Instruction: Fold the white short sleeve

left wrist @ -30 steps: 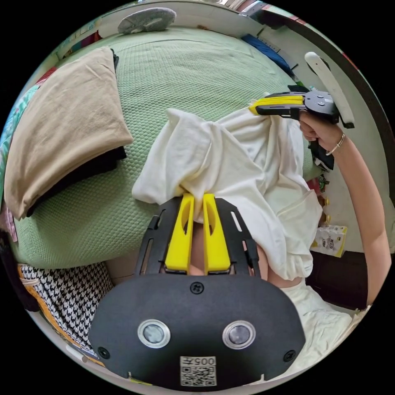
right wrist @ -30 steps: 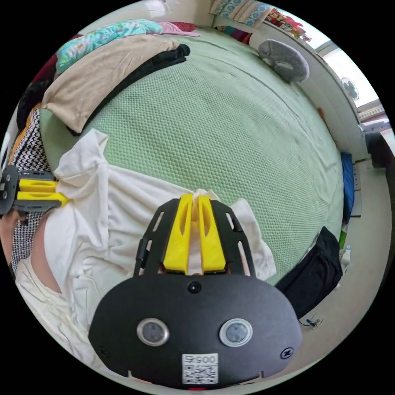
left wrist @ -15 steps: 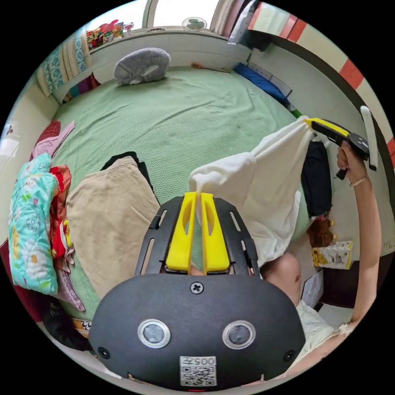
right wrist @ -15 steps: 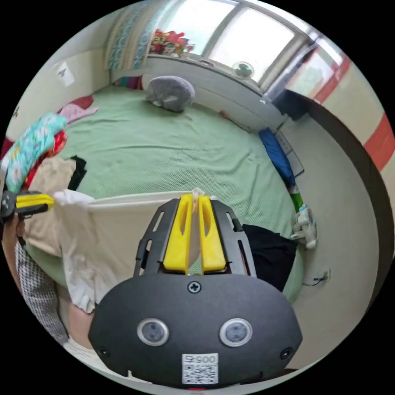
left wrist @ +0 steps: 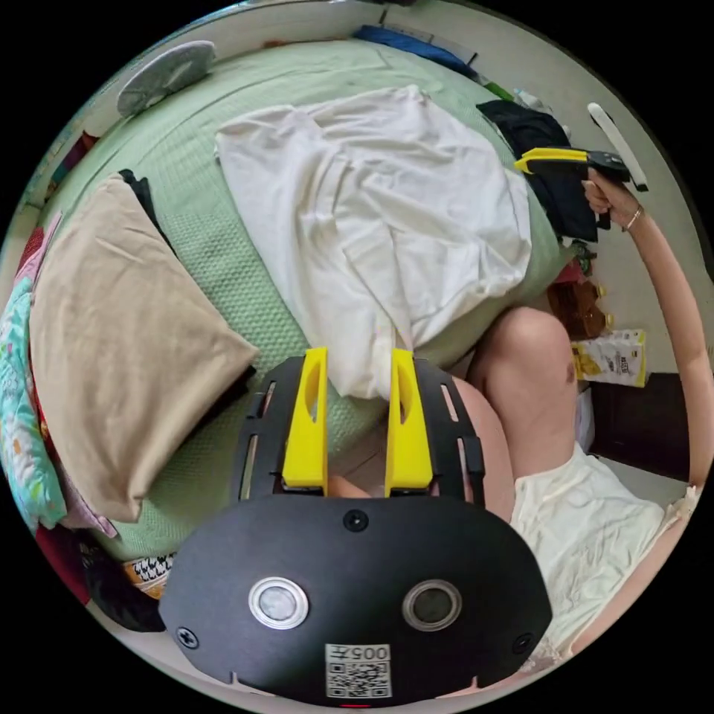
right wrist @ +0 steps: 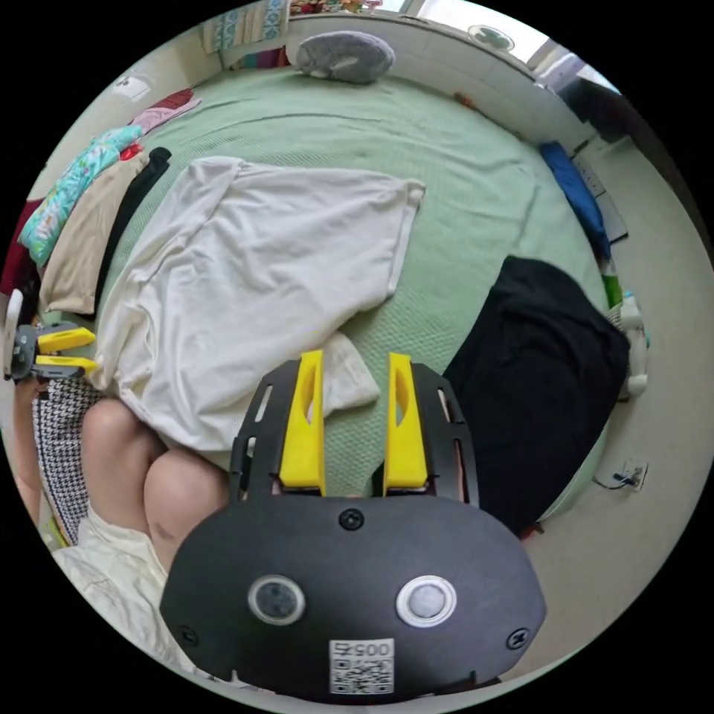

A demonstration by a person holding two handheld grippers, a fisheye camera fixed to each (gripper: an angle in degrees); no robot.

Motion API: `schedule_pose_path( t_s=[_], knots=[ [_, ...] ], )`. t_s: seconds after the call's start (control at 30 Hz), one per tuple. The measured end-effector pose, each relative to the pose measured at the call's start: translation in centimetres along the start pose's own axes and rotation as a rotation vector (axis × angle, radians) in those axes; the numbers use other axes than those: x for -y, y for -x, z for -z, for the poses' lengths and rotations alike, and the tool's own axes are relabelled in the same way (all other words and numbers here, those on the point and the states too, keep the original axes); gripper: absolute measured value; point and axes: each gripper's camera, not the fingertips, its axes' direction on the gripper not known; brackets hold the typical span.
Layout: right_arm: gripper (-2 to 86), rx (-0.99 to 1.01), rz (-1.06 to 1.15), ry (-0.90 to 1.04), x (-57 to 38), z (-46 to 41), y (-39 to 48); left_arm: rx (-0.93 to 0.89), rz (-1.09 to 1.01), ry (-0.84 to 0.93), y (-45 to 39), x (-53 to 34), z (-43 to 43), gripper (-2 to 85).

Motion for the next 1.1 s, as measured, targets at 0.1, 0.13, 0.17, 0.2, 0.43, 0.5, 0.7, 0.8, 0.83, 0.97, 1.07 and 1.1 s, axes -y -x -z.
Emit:
schedule_pose_path(
  t_s=[0.1, 0.13, 0.17, 0.2, 0.43, 0.5, 0.7, 0.8, 0.83, 0.97, 1.07, 1.1],
  knots=[
    [9.6, 0.074, -0.037, 0.006, -1.0, -0.9, -1.2, -0.008, 0.052, 0.015, -0.8, -0.6, -1.4, 13.5],
    [9.5, 0.064, -0.046, 0.013, -1.1, -1.4, -1.2, -0.011, 0.079, 0.010, -0.9, -0.5, -1.4, 13.5],
    [9.4, 0.040, -0.052, 0.037, -1.1, -2.2, -1.0, -0.012, 0.102, 0.012, -1.0, -0.3, -1.3, 13.4],
    [9.3, 0.027, -0.051, 0.045, -1.1, -2.6, -0.8, -0.011, 0.112, 0.015, -1.0, -0.2, -1.2, 13.3],
    [-0.9, -0.056, 0.016, -0.005, -3.0, 0.5, 1.2, 0.029, 0.142, -0.005, -2.3, -1.0, 1.1, 6.3],
    [-1.2, -0.079, 0.048, -0.012, -4.5, 2.2, 1.7, 0.022, 0.149, -0.032, -2.4, -1.7, 2.3, 5.5],
    [-1.3, -0.006, 0.114, -0.056, -11.1, 11.0, 1.5, 0.053, 0.199, -0.118, -1.7, -4.2, 7.9, 4.9],
    [-1.4, 0.083, 0.181, -0.036, -14.1, 14.8, 2.4, 0.068, 0.230, -0.157, -1.0, -5.7, 11.2, 4.8],
    [-1.4, 0.112, 0.225, -0.008, -15.2, 15.8, 3.3, 0.091, 0.243, -0.168, -0.8, -6.3, 12.4, 4.8],
    [-1.4, 0.245, 0.397, 0.109, -18.8, 18.3, 8.3, 0.110, 0.271, -0.192, -0.4, -8.7, 15.3, 4.7],
    [-1.3, 0.384, 0.521, 0.172, -21.1, 19.3, 12.5, 0.125, 0.277, -0.182, -0.6, -10.2, 15.8, 4.7],
    [-1.2, 0.408, 0.541, 0.185, -21.4, 19.4, 13.3, 0.132, 0.277, -0.177, -0.7, -10.5, 15.7, 4.6]
  ],
)
